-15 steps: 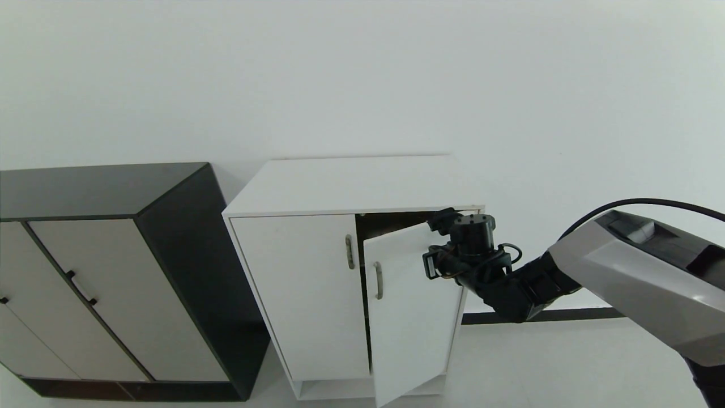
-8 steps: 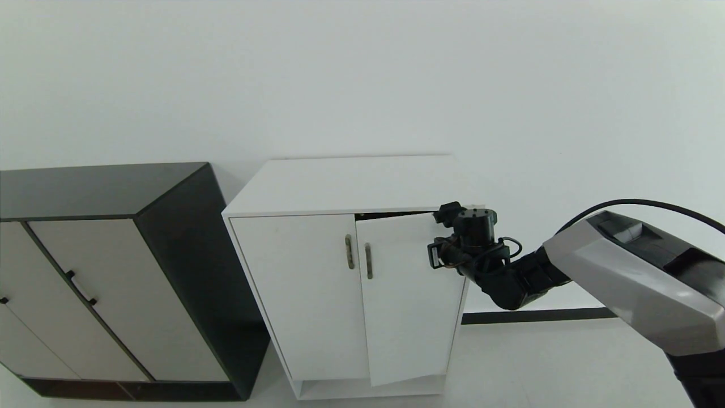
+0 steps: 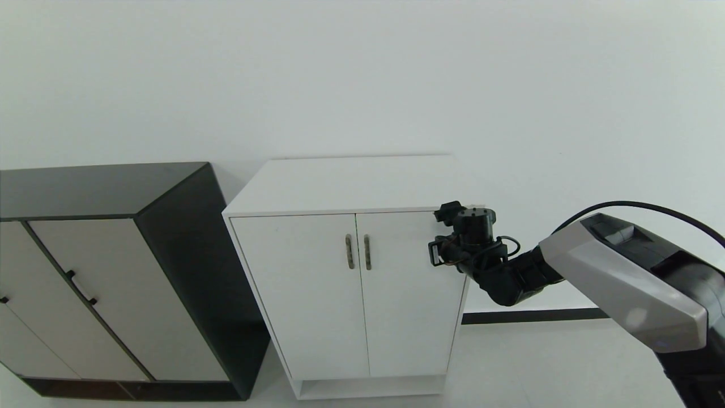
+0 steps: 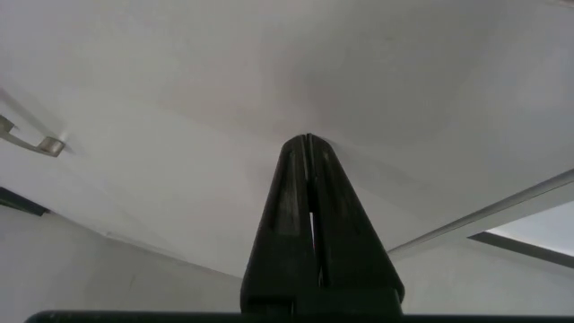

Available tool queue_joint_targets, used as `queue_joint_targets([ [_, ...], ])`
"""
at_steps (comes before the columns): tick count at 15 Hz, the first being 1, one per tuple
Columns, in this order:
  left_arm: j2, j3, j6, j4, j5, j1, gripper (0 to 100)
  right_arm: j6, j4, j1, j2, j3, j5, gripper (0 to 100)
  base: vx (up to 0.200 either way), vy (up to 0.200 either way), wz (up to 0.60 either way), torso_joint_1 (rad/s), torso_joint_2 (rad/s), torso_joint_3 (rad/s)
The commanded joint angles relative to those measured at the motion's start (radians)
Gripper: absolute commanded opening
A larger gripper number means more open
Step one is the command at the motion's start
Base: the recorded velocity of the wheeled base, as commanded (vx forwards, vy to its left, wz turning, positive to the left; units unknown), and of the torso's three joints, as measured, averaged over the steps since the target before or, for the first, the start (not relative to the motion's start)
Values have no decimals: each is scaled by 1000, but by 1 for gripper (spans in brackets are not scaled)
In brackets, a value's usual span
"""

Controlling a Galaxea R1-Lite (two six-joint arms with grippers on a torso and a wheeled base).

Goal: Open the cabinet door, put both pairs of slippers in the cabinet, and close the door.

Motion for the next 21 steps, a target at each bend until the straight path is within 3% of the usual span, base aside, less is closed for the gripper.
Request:
queue_joint_targets([
  [1,0,0,0,0,0,0,0,0,-1,1,2,-1,-1,0,0,0,0,0,0,0],
  [15,0,0,0,0,0,0,0,0,12,1,19,-26,-2,0,0,0,0,0,0,0],
  [21,0,0,0,0,0,0,0,0,-54,13,-113,209,-7,0,0,0,0,0,0,0],
])
